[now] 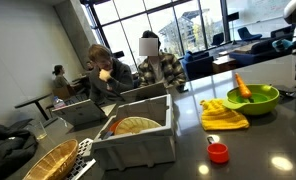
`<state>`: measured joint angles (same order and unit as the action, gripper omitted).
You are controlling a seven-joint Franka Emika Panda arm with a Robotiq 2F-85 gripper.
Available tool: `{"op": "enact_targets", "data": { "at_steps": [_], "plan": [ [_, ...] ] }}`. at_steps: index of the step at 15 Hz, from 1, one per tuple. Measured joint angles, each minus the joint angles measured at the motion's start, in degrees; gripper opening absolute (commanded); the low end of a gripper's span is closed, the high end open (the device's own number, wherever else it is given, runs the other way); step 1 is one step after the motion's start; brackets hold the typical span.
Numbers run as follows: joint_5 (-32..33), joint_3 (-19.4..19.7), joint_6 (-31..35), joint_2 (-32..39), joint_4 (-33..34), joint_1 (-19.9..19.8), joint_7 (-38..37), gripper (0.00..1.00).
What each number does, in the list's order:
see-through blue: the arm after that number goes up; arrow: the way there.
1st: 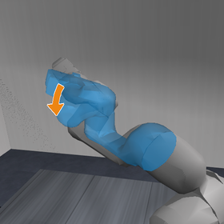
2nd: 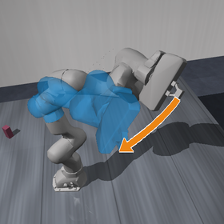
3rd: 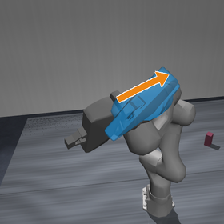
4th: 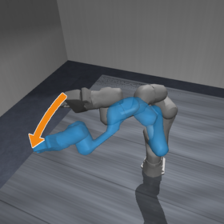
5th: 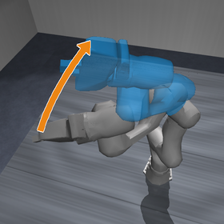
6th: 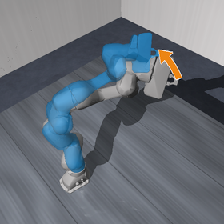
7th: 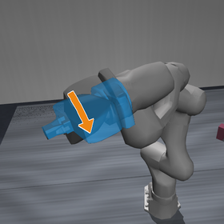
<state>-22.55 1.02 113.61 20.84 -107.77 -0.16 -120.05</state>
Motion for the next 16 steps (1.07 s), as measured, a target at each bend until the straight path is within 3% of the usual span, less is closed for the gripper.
{"op": "enact_targets", "data": {
  "at_steps": [4,7,10,16],
  "plan": [
    [-0.5,0.8,-7.3,0.1,0.0,-2.8,12.9,1.00],
    [0.4,2.5,-8.6,0.1,-0.2,-3.9,18.3,1.00],
    [3.2,3.0,-5.4,-0.1,-0.4,-3.0,19.2,1.00],
    [7.4,2.8,8.3,-0.2,-4.6,2.4,16.6,1.00]
  ]
}}
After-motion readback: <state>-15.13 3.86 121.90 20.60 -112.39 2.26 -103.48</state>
